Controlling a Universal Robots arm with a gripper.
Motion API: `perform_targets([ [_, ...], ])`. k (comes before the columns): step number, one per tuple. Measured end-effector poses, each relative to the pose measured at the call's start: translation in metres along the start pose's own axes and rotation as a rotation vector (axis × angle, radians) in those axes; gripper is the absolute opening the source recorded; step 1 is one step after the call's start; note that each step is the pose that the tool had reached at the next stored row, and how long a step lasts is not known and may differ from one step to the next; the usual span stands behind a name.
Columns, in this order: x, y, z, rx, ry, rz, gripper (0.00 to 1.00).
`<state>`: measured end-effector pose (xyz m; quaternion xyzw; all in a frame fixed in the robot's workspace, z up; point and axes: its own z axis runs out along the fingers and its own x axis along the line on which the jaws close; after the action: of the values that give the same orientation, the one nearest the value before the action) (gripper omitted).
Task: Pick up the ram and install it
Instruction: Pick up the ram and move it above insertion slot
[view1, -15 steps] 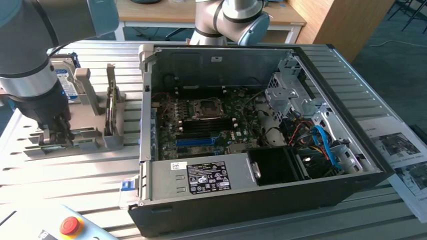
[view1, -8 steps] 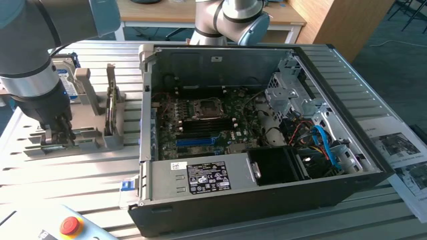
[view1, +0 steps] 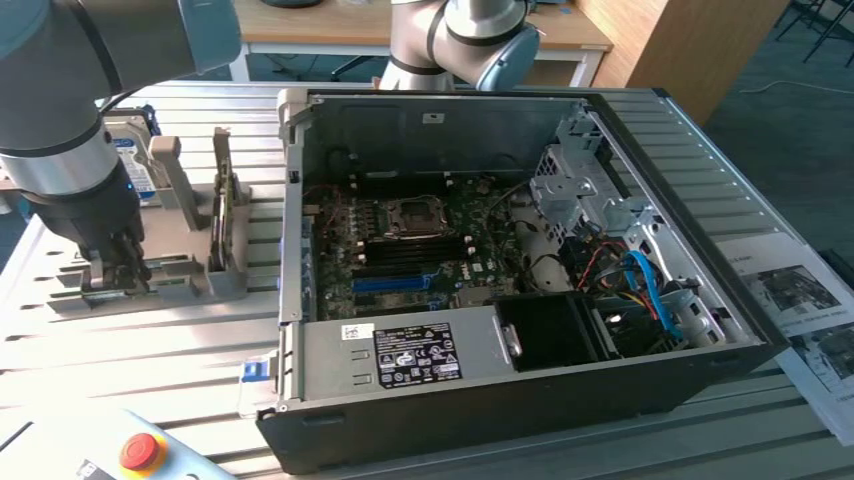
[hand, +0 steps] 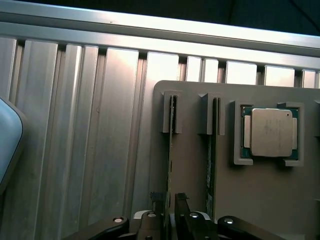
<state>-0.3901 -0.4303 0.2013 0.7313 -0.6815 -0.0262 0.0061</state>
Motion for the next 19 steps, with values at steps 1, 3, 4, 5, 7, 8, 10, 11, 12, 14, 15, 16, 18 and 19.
perform_targets([
  [1, 0.0002, 0.0, 0.0, 0.0, 0.0, 0.0, 0.24],
  [3, 0.0002, 0.0, 0.0, 0.0, 0.0, 0.0, 0.24],
  [4, 0.0003, -0.0004, 0.0, 0.0001, -0.0001, 0.0, 0.24],
  [5, 0.0005, -0.001, 0.0, 0.0001, 0.0, 0.0, 0.24],
  [7, 0.0005, -0.0026, -0.0001, 0.0, 0.0, 0.0, 0.24],
  [8, 0.0005, -0.0031, -0.0001, 0.0001, -0.0001, 0.0, 0.24],
  [10, 0.0005, -0.0032, -0.0001, 0.0, -0.0001, 0.0, 0.24],
  [11, 0.0005, -0.0032, -0.0001, 0.0, -0.0001, 0.0, 0.24],
  [12, 0.0005, -0.0032, -0.0001, 0.0, 0.0, 0.0, 0.24],
  [14, 0.0005, -0.0033, -0.0002, 0.0, 0.0, 0.0, 0.24],
  [15, 0.0005, -0.0033, -0.0002, -0.0001, 0.0, 0.0, 0.24],
  [16, 0.0005, -0.0033, -0.0002, 0.0, 0.0, 0.0, 0.24],
  [18, 0.0005, -0.0033, -0.0002, 0.0, 0.0, 0.0, 0.24],
  [19, 0.0005, -0.0033, -0.0002, 0.0, 0.0, 0.0, 0.24],
])
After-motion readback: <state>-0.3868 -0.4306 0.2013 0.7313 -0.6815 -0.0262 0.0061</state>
